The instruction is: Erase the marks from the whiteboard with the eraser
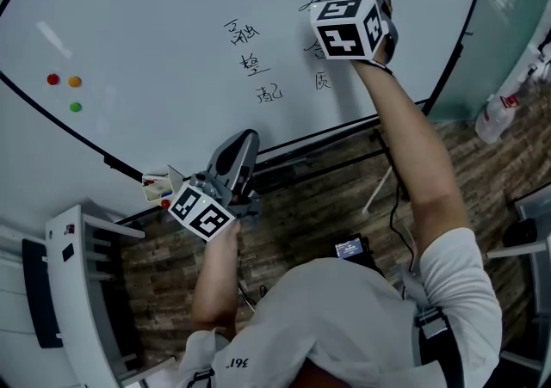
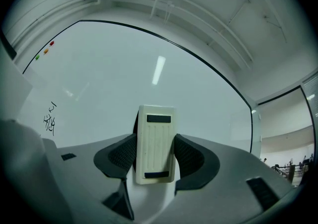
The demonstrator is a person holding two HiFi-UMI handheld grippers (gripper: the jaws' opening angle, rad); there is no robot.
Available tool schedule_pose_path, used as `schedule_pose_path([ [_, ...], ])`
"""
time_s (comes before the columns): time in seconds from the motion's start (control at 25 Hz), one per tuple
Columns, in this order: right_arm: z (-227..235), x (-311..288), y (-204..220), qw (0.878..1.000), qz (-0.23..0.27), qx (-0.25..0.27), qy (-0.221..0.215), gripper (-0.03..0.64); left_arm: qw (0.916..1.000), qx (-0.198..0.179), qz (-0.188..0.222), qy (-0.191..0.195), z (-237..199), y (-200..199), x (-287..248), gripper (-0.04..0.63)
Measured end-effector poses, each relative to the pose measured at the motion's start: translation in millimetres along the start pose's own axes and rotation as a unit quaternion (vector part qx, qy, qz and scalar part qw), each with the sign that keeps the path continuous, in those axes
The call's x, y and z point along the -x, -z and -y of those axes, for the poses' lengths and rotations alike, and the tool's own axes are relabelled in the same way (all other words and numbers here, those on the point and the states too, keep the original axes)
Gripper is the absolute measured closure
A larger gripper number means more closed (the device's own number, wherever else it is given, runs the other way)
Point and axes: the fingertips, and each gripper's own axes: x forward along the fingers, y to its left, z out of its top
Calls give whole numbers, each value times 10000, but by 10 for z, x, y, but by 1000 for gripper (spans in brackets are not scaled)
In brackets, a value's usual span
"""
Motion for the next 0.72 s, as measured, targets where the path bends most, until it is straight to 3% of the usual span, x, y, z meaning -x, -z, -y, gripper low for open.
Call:
schedule_pose_path([
  [0.52,441,12,310,9992,-255,20,301,367,9999,-32,-2,-141,-90,11,-97,588],
  [0.72,380,118,298,9995,-199,-26,227,367,9998,-66,59,-197,-180,-67,-68,588],
])
